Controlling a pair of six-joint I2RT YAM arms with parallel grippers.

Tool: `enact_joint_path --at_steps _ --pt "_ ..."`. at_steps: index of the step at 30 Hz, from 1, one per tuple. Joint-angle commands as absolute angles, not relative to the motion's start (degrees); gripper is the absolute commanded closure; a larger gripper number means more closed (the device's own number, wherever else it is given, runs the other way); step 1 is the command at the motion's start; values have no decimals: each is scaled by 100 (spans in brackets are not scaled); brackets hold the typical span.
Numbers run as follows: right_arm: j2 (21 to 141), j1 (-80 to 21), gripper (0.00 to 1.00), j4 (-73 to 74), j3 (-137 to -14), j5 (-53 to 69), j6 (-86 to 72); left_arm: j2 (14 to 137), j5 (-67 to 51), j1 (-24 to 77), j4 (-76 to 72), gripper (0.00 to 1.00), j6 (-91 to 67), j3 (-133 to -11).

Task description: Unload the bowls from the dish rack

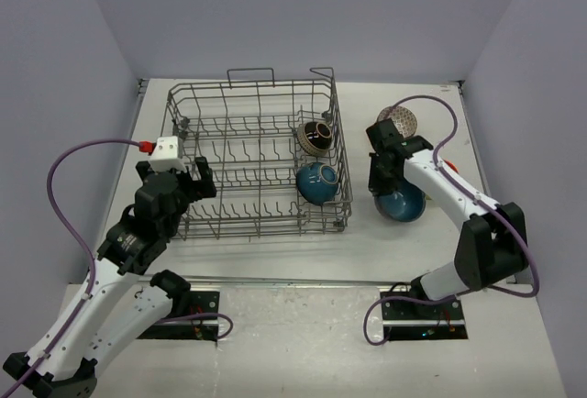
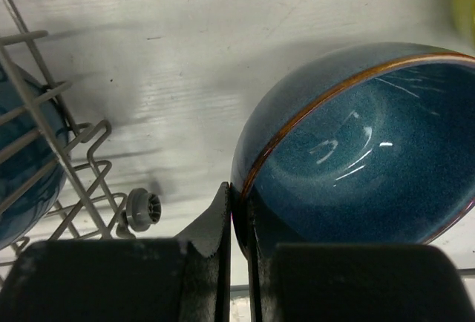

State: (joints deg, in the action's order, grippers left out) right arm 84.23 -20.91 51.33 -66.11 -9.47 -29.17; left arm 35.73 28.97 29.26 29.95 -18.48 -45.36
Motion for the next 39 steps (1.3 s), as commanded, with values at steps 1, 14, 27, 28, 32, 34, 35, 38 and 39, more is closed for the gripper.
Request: enact_joint_path --at_steps 1,14,27,28,32,34,35,38,39 --pt "8516 -2232 100 4773 -6557 -1345 -3111 3559 2900 2865 2760 0 -1872 -4526" --pt "8746 -2347 75 4781 -6539 -1486 -3173 3639 2900 2865 2786 0 -1854 -4526" --pt "6867 -2373 32 5405 -7101 -1591 -2997 4517 838 2865 2454 0 -3187 -4905" --pt "6742 -2364 30 5414 -7119 -1591 -2988 4639 209 2874 2043 0 -3382 -4852" --pt "6022 -2373 19 5073 -6989 -1407 -2805 5604 -1158 2874 890 0 -4428 -4623" --pt "5401 -2373 1 4347 -6699 -795 -2594 5992 -1431 2918 294 0 -4936 -4544" --pt "5205 -2364 1 4177 -6488 -600 -2575 6360 -1424 2927 168 0 -5070 -4544" --pt "4580 -2356 1 3692 -6154 -89 -2636 7003 -1319 3023 -298 0 -5501 -4597" --pt "4492 -2364 1 3604 -6100 121 -2663 7135 -1310 3102 -464 0 -5702 -4623"
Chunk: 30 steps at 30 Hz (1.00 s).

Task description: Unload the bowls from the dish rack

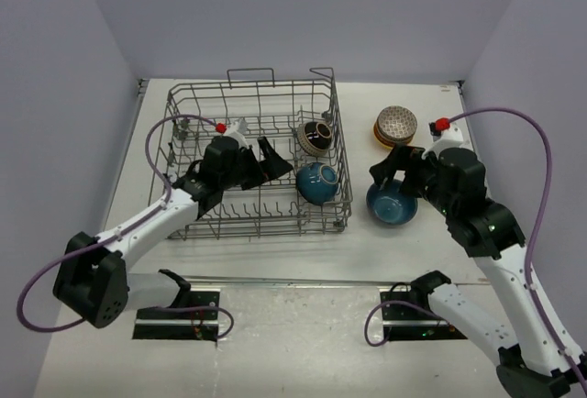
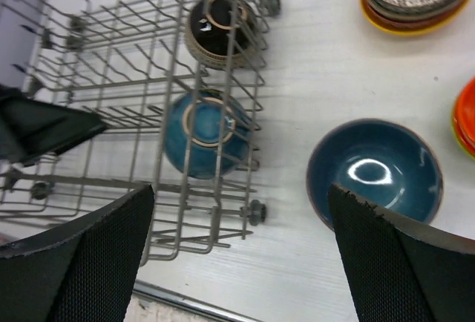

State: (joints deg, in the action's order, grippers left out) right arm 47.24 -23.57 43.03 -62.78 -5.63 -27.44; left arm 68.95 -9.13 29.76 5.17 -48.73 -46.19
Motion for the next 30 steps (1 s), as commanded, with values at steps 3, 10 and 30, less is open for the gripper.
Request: enact_joint_path --at_steps 3,10,30 --pt "4316 -2356 1 3735 -6082 220 -2558 7697 -1109 3356 -597 0 -5993 -4676" --pt "4070 -2364 1 3841 -6073 360 -2320 8428 -958 3744 -993 0 -6381 -4667" --pt "4210 -2364 1 3700 -5897 1081 -2215 8833 -1494 3683 -3251 6 -6644 -4105"
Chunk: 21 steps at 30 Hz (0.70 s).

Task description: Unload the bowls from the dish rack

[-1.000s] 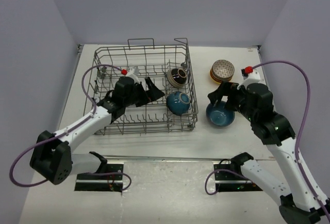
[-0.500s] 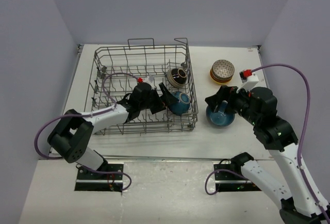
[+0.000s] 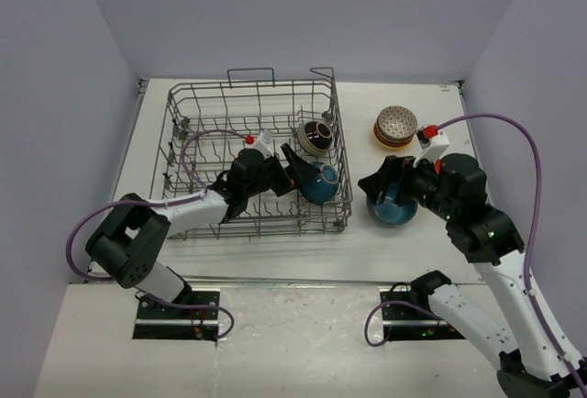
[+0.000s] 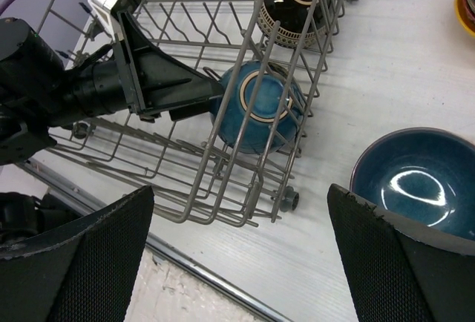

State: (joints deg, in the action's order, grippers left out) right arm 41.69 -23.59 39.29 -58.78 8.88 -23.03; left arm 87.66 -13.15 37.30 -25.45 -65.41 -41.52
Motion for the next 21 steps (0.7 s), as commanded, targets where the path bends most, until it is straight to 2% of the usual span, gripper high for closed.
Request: enact_joint_path --at_steps 1,18,21 --pt "4219 -2364 1 3700 -5915 1116 -2215 8824 -1494 3691 -3295 7 -6653 -4078" --pt "4430 -2364 1 3560 -5854 1274 -2232 9061 -1872 3744 -4148 21 -6715 -4148" --pt "4438 -2356 1 3577 -5845 1266 -2241 9070 -1899 3753 -4254 27 -6750 -4157"
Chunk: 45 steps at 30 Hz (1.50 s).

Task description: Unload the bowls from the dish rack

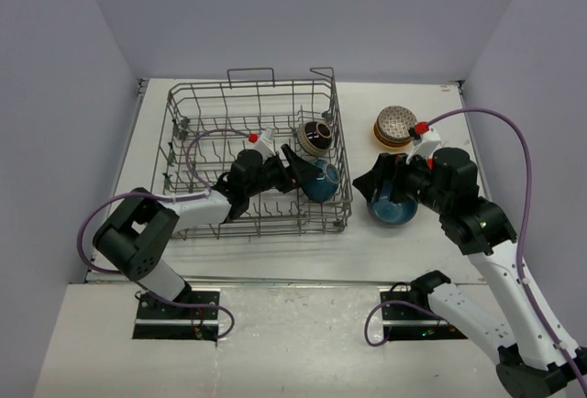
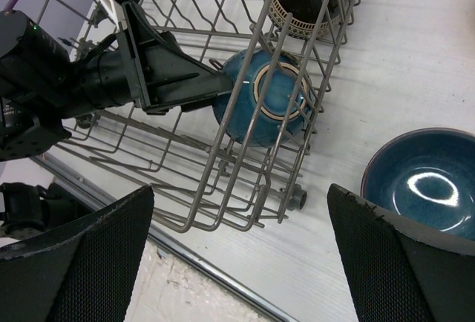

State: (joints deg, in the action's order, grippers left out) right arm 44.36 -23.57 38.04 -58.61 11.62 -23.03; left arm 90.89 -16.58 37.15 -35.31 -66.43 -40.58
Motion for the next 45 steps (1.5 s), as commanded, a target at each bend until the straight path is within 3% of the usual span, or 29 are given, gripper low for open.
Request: enact_joint_path --at_steps 1,7,13,14,17,19,22,39,45 --pt "4430 -2364 1 3586 -5845 1274 -2241 9070 -1916 3753 -4280 28 -6741 -4157" --pt "4438 -2364 1 3577 -5810 1318 -2250 9123 -1925 3753 -4420 37 -6767 -4148" --pt "4465 -2364 1 3604 -5827 1274 -2232 9404 -2092 3753 -4746 57 -6917 -4201" --pt "4465 -2364 1 3612 -5836 1274 -2224 9430 -2100 3762 -4781 64 -6926 -4201" --pt "4482 -2356 1 3604 -5845 1292 -2224 9571 -2171 3753 -4939 69 -6987 -4219" --pt "4482 -2364 1 3595 -5827 1309 -2224 9667 -2232 3753 -5080 76 -7057 -4219" --pt "4509 -2364 1 3604 -5836 1301 -2224 9712 -2329 3753 -5291 100 -7172 -4192" --pt "4483 -2364 1 3533 -5924 1187 -2241 9053 -2672 3709 -6398 100 -6944 -4297" --pt "4342 -2364 1 3393 -5889 958 -2373 8334 -2225 3700 -5012 100 -5855 -4684"
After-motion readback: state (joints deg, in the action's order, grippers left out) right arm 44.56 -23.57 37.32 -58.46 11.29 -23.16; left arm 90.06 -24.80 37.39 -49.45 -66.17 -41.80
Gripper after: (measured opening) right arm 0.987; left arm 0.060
